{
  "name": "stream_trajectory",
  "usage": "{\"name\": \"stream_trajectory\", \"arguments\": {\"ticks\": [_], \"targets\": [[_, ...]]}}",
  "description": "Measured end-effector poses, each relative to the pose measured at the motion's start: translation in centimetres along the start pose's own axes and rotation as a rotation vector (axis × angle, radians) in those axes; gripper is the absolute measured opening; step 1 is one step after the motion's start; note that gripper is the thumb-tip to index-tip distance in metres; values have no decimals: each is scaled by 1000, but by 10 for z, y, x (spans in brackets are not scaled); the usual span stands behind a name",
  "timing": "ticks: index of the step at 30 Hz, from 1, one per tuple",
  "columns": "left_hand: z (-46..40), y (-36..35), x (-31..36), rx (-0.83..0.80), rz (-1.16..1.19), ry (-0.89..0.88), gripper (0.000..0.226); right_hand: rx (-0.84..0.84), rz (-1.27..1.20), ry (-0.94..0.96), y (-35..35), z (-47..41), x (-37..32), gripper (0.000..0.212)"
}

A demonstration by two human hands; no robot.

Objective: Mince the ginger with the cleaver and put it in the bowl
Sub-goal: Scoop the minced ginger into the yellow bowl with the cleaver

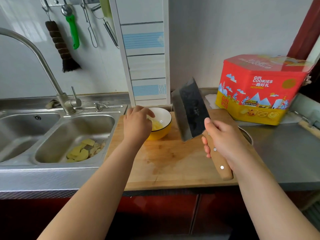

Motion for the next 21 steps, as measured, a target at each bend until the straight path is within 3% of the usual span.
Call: {"name": "stream_trajectory", "arguments": {"ticks": [9,14,21], "targets": [[29,-1,-4,167,83,-69,15,113,684,113,24,-11,16,22],[52,0,-5,295,212,-156,8,52,943,58,12,-29,40,49],[62,-7,-14,290,245,-160,8,29,1051,35,-1,-45,65,57]]}}
Point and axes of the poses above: each hand's wrist, its own z-axis away from the middle knuckle, its own y-axis out of the back of the hand, x = y × z, the point moved 6 cm from there along -z, towards the middle knuckle, and after that the axes turned 9 degrees about z, right-handed, at the moved point
